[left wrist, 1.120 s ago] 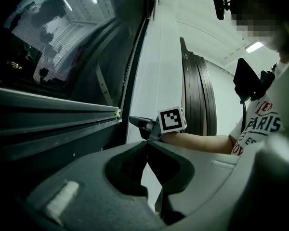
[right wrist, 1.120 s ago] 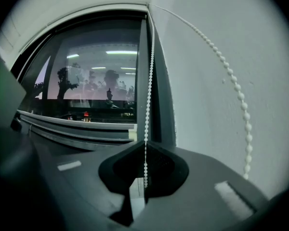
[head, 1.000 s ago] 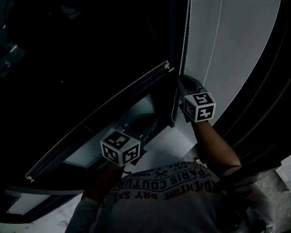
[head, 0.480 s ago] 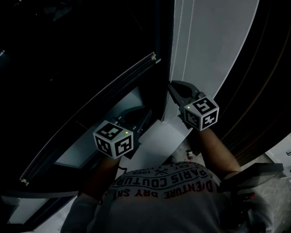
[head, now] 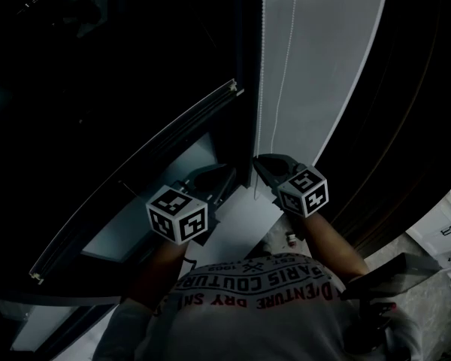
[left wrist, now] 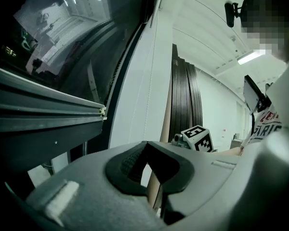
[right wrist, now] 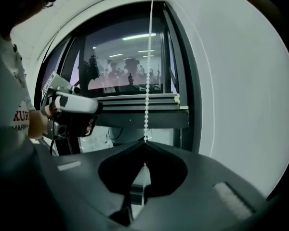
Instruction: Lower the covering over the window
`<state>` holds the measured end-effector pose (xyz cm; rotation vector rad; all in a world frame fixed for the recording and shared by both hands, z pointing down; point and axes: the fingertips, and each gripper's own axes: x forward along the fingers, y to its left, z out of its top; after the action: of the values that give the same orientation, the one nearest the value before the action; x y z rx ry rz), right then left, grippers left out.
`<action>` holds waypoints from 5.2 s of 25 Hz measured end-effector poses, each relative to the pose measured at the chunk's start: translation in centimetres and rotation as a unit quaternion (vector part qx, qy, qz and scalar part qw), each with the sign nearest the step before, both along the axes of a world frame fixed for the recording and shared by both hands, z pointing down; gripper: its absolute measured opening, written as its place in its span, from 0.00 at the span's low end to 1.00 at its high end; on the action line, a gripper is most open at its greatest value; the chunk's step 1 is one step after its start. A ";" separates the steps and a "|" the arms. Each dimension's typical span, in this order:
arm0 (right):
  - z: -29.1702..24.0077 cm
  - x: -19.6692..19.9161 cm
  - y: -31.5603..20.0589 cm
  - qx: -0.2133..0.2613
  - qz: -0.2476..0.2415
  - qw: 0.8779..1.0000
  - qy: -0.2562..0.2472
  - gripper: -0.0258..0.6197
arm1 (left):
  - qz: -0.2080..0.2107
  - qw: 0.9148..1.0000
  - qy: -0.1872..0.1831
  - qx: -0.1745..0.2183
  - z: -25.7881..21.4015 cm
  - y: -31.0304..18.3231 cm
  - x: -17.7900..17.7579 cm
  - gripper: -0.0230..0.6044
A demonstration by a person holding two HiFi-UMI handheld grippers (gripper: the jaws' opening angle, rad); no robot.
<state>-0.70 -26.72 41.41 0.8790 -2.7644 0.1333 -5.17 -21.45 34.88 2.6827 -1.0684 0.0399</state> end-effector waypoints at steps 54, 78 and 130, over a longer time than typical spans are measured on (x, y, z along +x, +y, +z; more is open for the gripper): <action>11.0 -0.5 6.9 -0.152 -0.041 0.987 -0.031 0.05 | 0.103 0.993 -0.022 0.048 -1.0 -1.5 5.4 0.05; 3.0 4.2 3.7 -0.072 0.000 0.996 -0.050 0.19 | 0.065 0.997 -0.009 0.032 5.4 -1.2 4.7 0.05; 5.3 -0.1 7.8 -0.082 -0.027 0.995 -0.057 0.05 | 0.111 0.987 -0.069 -0.092 21.8 5.3 6.4 0.05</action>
<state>-0.80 -18.90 46.67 0.7771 -2.8292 0.4056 1.20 -16.15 56.68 2.6463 -0.7538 0.3517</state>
